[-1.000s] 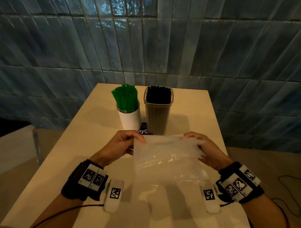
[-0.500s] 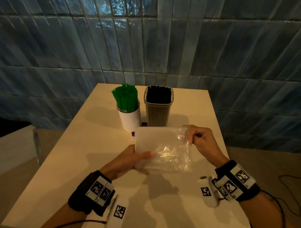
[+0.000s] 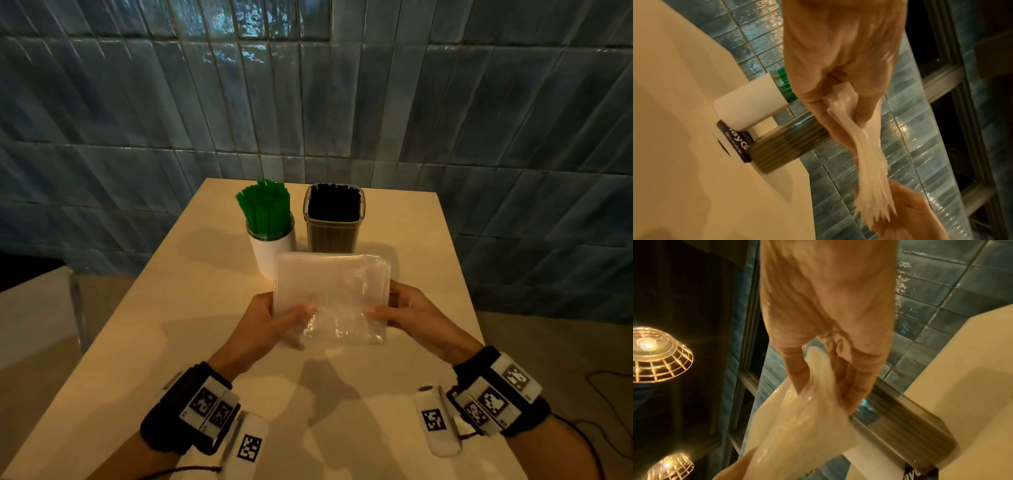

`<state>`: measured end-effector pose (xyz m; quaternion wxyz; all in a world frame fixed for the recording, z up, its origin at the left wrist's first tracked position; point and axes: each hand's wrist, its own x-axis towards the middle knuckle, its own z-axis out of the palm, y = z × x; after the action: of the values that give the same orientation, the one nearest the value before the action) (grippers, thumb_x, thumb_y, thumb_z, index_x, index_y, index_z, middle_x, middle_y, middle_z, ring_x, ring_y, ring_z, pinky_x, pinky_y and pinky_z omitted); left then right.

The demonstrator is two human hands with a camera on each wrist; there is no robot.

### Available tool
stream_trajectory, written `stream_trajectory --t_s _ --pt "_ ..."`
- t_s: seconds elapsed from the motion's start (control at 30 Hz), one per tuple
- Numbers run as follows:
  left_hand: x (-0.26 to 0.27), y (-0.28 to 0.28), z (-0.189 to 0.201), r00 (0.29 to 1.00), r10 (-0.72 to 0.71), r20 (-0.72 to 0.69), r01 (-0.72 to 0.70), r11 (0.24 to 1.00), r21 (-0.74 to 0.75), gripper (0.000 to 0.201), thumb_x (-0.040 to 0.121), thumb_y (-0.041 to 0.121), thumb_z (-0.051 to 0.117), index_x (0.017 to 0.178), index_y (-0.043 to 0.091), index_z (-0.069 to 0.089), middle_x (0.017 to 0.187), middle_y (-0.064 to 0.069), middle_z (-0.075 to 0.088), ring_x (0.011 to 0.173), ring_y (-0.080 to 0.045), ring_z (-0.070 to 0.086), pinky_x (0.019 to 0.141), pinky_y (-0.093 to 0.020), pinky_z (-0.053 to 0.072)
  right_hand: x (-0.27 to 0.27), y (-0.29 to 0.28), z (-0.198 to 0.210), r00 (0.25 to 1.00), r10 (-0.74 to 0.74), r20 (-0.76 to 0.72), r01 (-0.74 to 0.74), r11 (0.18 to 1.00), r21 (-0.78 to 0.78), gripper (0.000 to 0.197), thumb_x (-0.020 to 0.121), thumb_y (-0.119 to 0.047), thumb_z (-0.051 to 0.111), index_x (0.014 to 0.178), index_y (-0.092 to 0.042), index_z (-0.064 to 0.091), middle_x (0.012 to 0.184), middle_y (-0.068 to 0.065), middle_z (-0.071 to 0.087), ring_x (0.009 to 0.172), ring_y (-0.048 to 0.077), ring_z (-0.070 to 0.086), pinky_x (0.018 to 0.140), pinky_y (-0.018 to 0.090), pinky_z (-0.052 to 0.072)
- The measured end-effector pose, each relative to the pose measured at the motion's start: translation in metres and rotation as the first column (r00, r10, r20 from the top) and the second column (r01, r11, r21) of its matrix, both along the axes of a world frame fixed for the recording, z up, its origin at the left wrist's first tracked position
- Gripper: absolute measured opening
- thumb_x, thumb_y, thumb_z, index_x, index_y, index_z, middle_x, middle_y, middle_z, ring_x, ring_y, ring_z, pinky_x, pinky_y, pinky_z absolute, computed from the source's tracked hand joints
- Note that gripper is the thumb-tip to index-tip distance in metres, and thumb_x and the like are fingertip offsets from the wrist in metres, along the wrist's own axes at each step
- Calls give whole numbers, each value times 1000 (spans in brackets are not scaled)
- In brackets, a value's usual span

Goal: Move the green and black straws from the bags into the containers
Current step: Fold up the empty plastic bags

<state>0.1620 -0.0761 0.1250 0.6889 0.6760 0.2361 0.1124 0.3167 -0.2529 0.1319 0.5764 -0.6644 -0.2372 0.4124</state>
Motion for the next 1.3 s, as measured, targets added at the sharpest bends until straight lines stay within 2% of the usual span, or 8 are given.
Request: stream_trajectory --t_s 0.3,0.47,0.6,0.73,0.83,1.03,1.2,1.3 --pt "4 19 13 991 -123 52 118 989 95 69 66 31 82 126 31 47 108 6 68 99 -7 64 77 -20 53 12 2 18 900 35 434 -26 999 -26 47 91 -5 56 123 -38 48 110 -15 63 102 2 60 90 19 49" --pt "12 11 31 911 -355 -212 412 818 401 31 80 34 71 107 29 57 104 3 67 87 -6 65 76 -18 53 -2 17 33 795 201 573 -193 978 -74 62 92 -2 53 119 -56 39 130 -13 52 123 3 45 99 12 37" --pt "18 3 20 984 -142 -111 176 895 410 13 87 21 64 96 13 69 92 -4 70 80 -12 67 77 -33 56 -13 29 36 657 -51 752 66 998 10 79 85 -29 65 139 -50 11 144 -2 33 126 2 29 107 26 30" --pt "19 7 16 998 -3 -63 23 950 312 34 79 36 65 106 15 68 96 -2 72 90 -15 67 84 -40 55 -27 32 26 897 -144 418 166 986 -17 124 63 -39 81 147 -36 -10 153 -3 19 134 14 29 106 34 33" --pt "16 5 17 1000 -21 -23 26 964 263 31 81 32 66 109 20 65 100 -1 71 92 -15 67 83 -39 56 -29 29 14 985 -72 154 88 991 -100 96 76 -21 76 147 -32 13 132 -1 52 113 16 55 90 32 50" --pt "-1 16 22 992 -126 -17 126 991 40 28 78 25 63 105 17 62 94 -3 72 93 -24 67 82 -42 55 -18 19 10 976 -31 -214 23 999 -39 34 80 -7 65 114 -8 61 105 9 70 96 22 67 85 33 54" --pt "-19 35 22 952 -306 -5 305 950 -67 61 73 45 71 124 25 44 94 -2 71 71 -24 67 44 -28 53 -21 16 7 938 -56 -343 85 994 71 50 69 -11 66 119 -13 60 113 14 67 104 30 62 94 44 50" --pt "-25 39 24 956 -286 67 291 952 -92 44 81 27 68 121 34 50 94 2 70 74 -19 67 46 -25 52 -32 21 7 907 -42 -419 113 983 147 34 79 2 57 111 -9 63 96 11 71 86 22 69 77 35 58"
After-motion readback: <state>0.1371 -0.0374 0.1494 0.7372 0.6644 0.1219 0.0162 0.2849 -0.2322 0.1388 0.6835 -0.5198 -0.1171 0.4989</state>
